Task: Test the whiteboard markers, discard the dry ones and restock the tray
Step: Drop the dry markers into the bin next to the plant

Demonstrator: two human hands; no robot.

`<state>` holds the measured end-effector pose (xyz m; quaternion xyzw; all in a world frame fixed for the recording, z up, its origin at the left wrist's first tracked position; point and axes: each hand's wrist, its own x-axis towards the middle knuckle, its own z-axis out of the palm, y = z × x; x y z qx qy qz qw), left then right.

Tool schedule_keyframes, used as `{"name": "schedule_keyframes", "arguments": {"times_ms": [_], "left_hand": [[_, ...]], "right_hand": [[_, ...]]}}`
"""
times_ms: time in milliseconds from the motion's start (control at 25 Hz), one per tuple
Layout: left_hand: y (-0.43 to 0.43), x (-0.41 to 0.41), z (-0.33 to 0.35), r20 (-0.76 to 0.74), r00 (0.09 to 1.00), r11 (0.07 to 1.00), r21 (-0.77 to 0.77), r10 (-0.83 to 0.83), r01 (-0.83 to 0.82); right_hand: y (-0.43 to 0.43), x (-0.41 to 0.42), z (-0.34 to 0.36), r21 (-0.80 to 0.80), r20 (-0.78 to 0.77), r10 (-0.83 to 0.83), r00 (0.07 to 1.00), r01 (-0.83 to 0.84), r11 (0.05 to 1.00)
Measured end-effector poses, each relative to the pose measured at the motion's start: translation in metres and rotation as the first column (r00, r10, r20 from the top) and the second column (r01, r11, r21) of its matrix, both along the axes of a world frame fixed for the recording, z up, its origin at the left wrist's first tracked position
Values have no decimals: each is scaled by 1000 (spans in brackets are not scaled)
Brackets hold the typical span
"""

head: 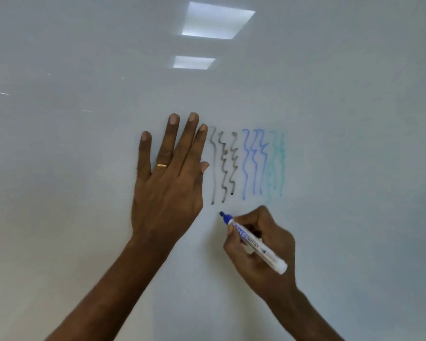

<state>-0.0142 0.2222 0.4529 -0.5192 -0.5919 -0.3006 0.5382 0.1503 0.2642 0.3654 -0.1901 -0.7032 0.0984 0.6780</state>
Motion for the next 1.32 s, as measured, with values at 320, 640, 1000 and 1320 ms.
{"name": "schedule_keyframes", "arguments": {"times_ms": [320, 640, 1000, 1320], "left_hand": [[0, 2, -2, 8, 1000, 1000, -3, -15, 15], [-1, 6, -4, 20, 999, 999, -18, -41, 41], [1, 3, -6, 6, 999, 999, 34, -41, 41], [4, 3, -8, 4, 999, 996, 79, -53, 53]], "right_hand": [[13, -16, -24, -105, -215, -66, 974, 44, 994], [16, 1, -82, 37, 18, -225, 974, 224, 974], [22, 9, -5, 82, -140, -82, 987, 94, 992], [33, 29, -46, -178, -318, -70, 945, 13, 984]]}}
